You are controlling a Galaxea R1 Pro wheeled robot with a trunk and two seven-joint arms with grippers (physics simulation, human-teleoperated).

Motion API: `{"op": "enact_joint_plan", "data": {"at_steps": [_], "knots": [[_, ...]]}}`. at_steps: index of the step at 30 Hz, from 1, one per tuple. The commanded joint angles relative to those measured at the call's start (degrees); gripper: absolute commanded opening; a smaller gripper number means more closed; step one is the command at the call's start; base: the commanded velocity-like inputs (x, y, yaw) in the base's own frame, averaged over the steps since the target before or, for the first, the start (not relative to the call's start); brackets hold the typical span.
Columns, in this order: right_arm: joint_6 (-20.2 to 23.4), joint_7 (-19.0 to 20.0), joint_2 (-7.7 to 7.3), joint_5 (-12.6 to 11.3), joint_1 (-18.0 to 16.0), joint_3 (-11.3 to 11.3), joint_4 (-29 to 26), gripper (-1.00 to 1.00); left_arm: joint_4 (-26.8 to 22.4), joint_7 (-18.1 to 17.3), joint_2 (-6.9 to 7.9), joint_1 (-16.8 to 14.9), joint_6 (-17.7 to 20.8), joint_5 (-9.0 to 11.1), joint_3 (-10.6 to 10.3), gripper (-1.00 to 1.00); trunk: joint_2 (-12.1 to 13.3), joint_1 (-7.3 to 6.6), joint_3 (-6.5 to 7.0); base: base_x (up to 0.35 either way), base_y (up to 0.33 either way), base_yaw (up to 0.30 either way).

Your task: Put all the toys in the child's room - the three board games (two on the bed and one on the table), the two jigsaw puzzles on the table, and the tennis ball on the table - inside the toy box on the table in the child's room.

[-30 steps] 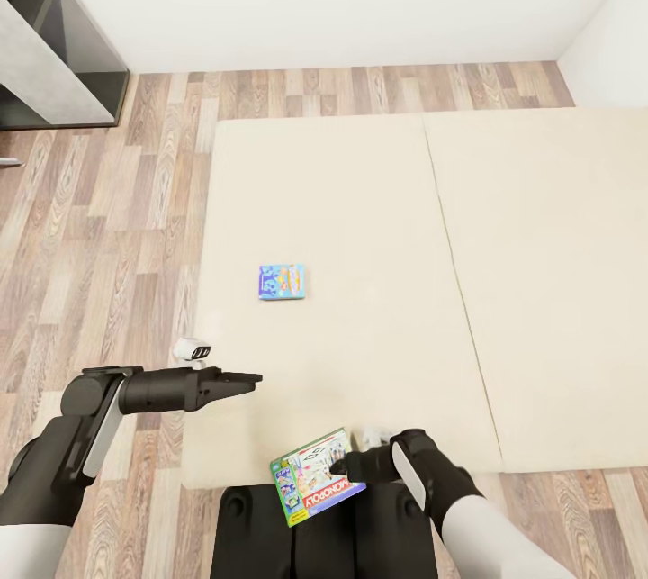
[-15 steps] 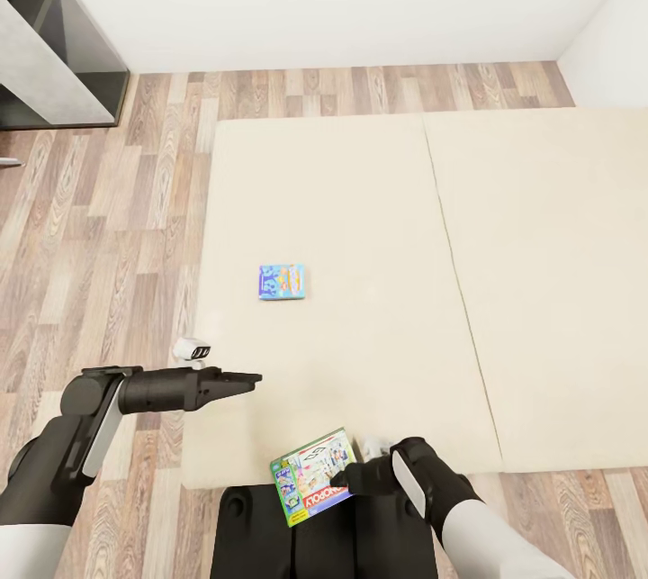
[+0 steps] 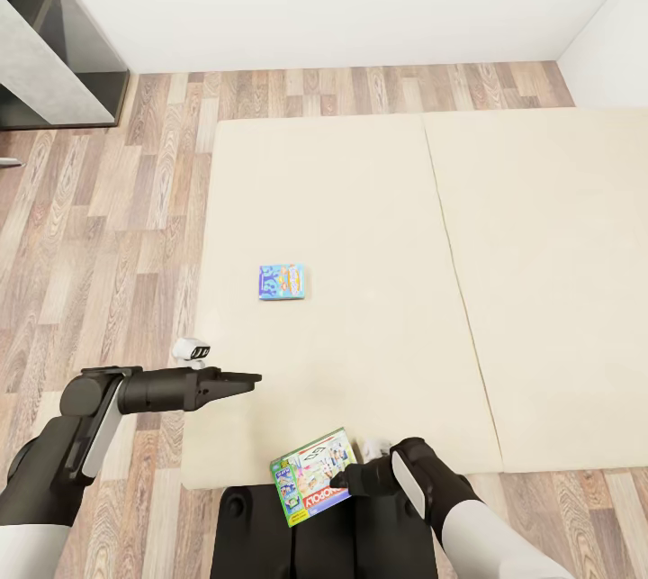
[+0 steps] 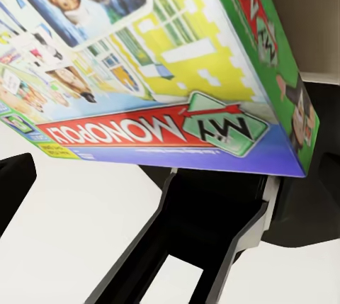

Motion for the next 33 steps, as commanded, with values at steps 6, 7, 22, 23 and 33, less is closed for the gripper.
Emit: {"op": "enact_joint_plan", "data": {"at_steps": [6, 7, 22, 23, 33], "knots": [[0.3, -0.12, -0.01, -0.37, 0.0, 0.23, 0.0, 1.0, -0.01, -0.18, 0.02, -0.02, 0.61, 0.03, -0.01, 1.0, -0.09, 0.03, -0.06, 0.0, 0.0, 0.0], [0.3, -0.12, -0.01, -0.37, 0.0, 0.23, 0.01, 1.0, -0.01, -0.18, 0.02, -0.02, 0.61, 0.03, -0.01, 1.0, -0.09, 0.03, -0.06, 0.0, 0.0, 0.0], [0.34, 0.25, -0.02, -0.54, 0.0, 0.19, 0.68, 1.0, -0.05, -0.25, 0.1, 0.01, 0.66, 0.03, -0.01, 1.0, -0.09, 0.03, -0.06, 0.0, 0.0, 0.0], [0.33, 0.34, -0.02, -0.64, 0.0, 0.17, 0.89, 1.0, -0.04, -0.26, 0.1, 0.01, 0.67, 0.04, -0.01, 1.0, -0.09, 0.03, -0.06, 0.0, 0.0, 0.0], [0.38, 0.56, -0.01, -1.1, 0.0, 0.1, 1.26, 1.0, -0.02, -0.27, 0.11, 0.01, 0.69, 0.03, -0.01, 1.0, -0.09, 0.03, -0.06, 0.0, 0.0, 0.0]]}}
